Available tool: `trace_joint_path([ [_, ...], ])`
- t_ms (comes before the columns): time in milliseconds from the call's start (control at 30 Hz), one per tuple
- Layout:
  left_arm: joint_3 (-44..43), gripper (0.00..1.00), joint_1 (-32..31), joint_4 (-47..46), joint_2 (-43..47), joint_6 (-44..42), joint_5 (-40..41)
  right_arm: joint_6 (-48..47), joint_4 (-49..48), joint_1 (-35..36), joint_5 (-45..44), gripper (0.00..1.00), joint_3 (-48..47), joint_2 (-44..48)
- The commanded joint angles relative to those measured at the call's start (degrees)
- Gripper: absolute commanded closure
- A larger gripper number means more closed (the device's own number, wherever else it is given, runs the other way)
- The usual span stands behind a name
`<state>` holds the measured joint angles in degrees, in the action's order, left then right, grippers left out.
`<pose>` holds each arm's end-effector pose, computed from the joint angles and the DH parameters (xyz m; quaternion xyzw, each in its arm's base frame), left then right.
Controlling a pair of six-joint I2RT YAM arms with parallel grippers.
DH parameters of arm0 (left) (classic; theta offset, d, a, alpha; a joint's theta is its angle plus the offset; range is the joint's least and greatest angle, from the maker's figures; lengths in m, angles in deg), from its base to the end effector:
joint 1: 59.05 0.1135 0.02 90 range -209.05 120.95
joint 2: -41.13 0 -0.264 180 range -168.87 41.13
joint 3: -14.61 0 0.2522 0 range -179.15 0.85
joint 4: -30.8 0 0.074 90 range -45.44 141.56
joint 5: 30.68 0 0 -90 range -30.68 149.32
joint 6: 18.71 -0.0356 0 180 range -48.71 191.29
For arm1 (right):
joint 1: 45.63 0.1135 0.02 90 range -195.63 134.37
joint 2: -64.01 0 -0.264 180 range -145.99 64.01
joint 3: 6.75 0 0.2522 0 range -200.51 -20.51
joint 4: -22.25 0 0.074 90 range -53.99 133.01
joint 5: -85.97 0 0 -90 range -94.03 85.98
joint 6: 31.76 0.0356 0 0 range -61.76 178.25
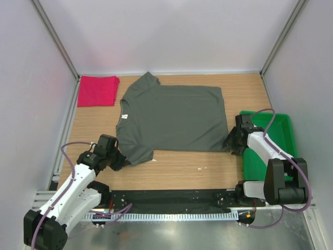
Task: Fold and stack the t-shirts
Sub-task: Flatten the tshirt out, then fold the tshirt
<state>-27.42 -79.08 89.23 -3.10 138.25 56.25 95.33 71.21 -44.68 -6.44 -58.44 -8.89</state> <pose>0.1277 -0.0486 0.1925 -0.3788 0.8897 -0.1932 0.1660 0.2147 0.0021 0.1715 0.3089 0.9351 0.0365 0.1695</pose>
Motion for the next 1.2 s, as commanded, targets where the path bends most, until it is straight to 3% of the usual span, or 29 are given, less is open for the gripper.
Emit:
trace_joint_path([
  [0,-0.12,1.0,-0.18,0.07,-0.07,-1.22,0.17,1.76,-4.17,-0.16,-0.93,0.44,0.31,-1.19],
  [300,-0.56,1.0,-0.18,-1.07,-1.3,-1.83,-0.09,2.65,-5.14,-0.25,-1.71,0.53,2.86,-2.42],
  [433,-0.56,1.0,-0.18,-1.34,-1.48,-2.27,-0.44,1.77,-4.53,-0.16,-2.24,0.74,3.56,-2.86],
  [500,-0.73,1.0,-0.18,-0.98,-1.39,-2.71,-0.36,0.72,-4.44,-0.16,-2.68,0.89,3.92,-2.6],
  [600,-1.61,1.0,-0.18,-0.02,-1.47,-4.46,-0.27,-1.3,-3.13,-0.25,-2.86,0.98,3.66,-2.25],
  [833,-7.32,1.0,-0.18,0.25,-4.81,-10.09,1.57,-3.24,0.74,-0.25,-1.54,0.99,-0.81,-1.1],
  [1167,-19.62,1.0,-0.18,-3.88,-18.78,-18.08,1.84,-6.84,4.26,-0.16,1.18,0.99,-11.02,-7.77],
])
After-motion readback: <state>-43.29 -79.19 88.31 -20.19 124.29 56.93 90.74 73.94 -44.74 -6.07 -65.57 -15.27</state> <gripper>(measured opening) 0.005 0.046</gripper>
